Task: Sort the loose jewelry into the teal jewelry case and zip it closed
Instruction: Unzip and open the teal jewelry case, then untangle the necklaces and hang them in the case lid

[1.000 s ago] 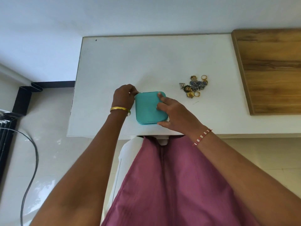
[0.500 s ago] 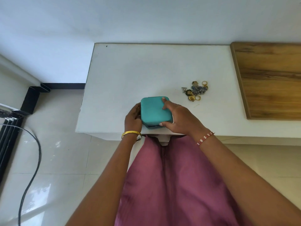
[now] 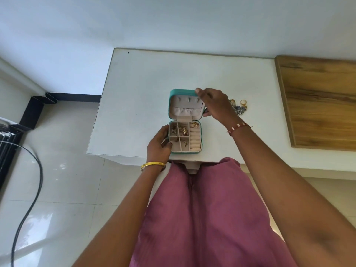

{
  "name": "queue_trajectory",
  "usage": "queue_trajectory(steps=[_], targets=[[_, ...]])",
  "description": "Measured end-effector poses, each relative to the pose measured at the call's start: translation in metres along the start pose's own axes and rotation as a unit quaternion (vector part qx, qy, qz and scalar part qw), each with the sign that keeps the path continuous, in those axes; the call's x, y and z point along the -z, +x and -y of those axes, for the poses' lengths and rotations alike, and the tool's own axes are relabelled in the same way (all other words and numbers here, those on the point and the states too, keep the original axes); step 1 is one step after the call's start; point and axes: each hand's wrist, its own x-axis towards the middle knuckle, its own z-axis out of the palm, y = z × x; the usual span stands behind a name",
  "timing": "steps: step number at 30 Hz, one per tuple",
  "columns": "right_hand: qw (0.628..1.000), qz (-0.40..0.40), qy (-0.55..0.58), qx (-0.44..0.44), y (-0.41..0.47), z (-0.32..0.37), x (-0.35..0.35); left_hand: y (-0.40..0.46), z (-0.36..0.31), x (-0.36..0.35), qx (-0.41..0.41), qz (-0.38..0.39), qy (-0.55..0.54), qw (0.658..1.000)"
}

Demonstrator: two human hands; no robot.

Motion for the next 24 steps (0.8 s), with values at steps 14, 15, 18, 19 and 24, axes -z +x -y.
queue_trajectory(steps=[14,15,18,19,24], targets=[[0.994,-0.101,-0.015,-0.030,0.037,-0.013,-0.025,-0.001,-0.002,0.001,0.001,0.000,-0.005,1.000],[0.993,-0.113,-0.014,-0.029,0.037,-0.014,-0.027,-0.001,-0.003,0.000,0.001,-0.002,-0.003,1.000],[0.989,-0.143,-0.007,-0.032,0.033,-0.019,-0.030,-0.002,-0.003,-0.001,-0.002,-0.004,0.014,1.000],[0.988,-0.149,-0.001,-0.030,0.031,-0.020,-0.031,-0.002,-0.003,-0.001,-0.007,-0.004,0.025,1.000],[0.986,-0.164,0.034,-0.004,0.012,-0.019,-0.024,-0.003,-0.006,-0.004,-0.004,-0.011,0.051,0.999]])
